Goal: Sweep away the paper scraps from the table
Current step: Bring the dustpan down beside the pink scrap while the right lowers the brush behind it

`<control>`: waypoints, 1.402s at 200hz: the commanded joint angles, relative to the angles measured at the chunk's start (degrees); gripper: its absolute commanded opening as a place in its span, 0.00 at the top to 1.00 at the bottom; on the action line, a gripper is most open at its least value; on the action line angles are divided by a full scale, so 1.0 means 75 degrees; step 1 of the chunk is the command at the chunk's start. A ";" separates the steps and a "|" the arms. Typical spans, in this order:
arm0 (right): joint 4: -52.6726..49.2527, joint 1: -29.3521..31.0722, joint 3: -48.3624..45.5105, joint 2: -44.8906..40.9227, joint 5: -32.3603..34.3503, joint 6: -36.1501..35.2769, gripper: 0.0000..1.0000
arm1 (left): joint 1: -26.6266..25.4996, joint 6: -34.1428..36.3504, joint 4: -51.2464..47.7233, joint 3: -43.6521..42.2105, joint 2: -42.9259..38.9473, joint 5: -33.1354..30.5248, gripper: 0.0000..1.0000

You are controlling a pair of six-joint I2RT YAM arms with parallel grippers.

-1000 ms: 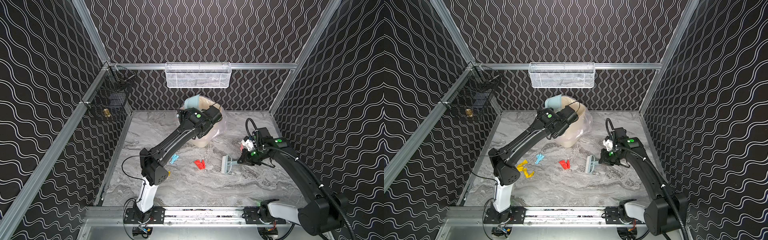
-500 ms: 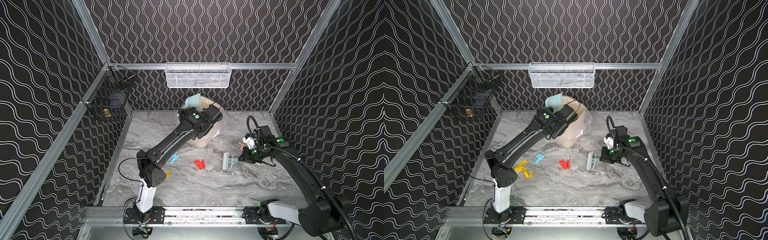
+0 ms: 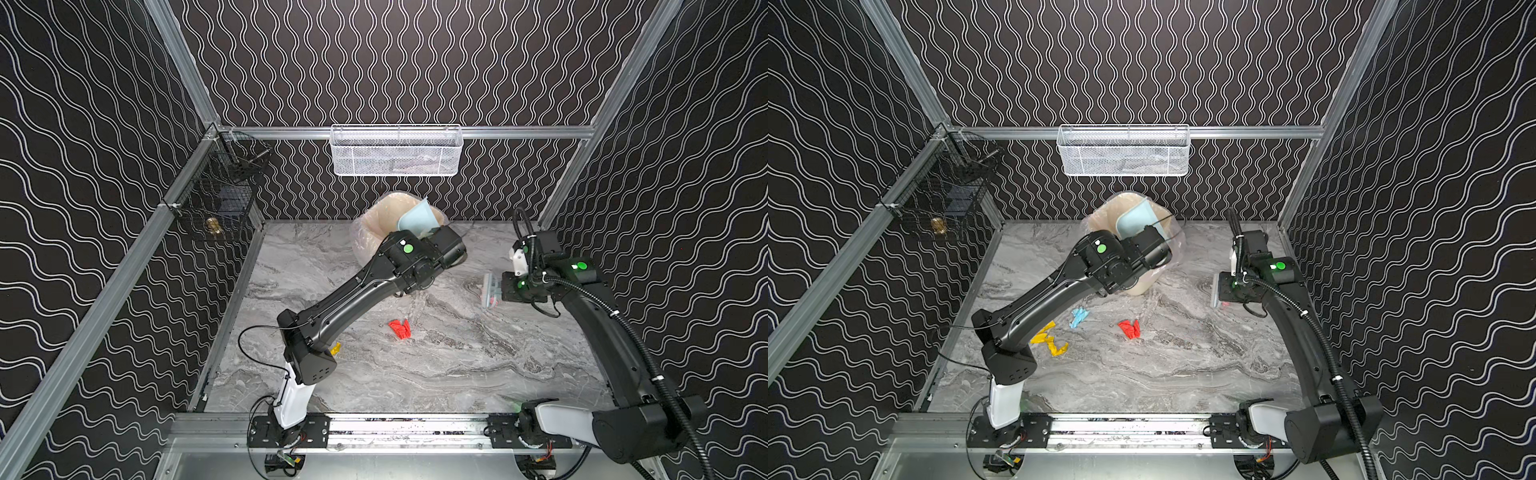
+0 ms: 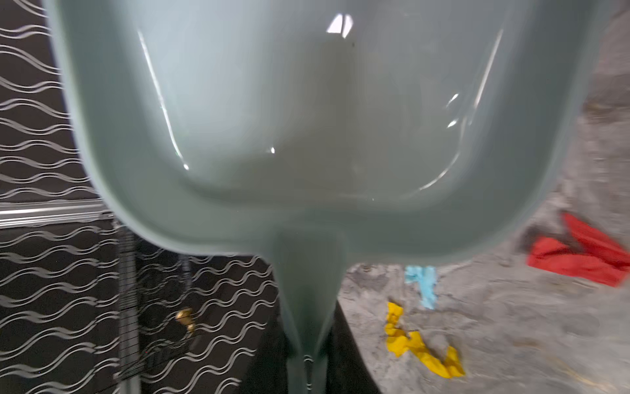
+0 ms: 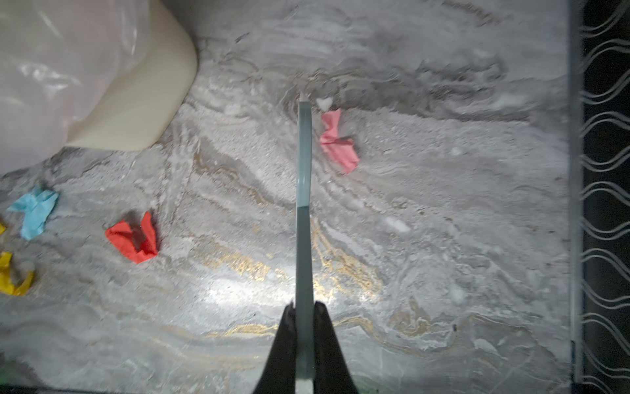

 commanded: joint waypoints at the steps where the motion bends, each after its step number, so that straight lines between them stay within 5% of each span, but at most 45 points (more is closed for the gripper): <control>1: -0.0014 -0.0065 0.0188 0.0144 0.1252 -0.0189 1.00 | -0.0288 -0.0875 0.0284 -0.0483 -0.0229 0.1523 1.00; 57: 0.0833 -0.0167 0.0252 0.1045 0.2328 -0.0996 1.00 | -0.0604 -0.1028 0.1985 -0.2995 -0.1292 0.3775 1.00; 119: 0.1771 -0.0154 -0.0039 0.1655 0.2393 -0.1891 1.00 | -0.0658 -0.1353 0.3397 -0.5346 -0.1798 0.5451 1.00; 280: 0.1056 0.0761 -0.0491 0.2175 0.1366 -0.2633 1.00 | -0.0652 -0.1427 0.4567 -0.7560 -0.1659 0.6309 1.00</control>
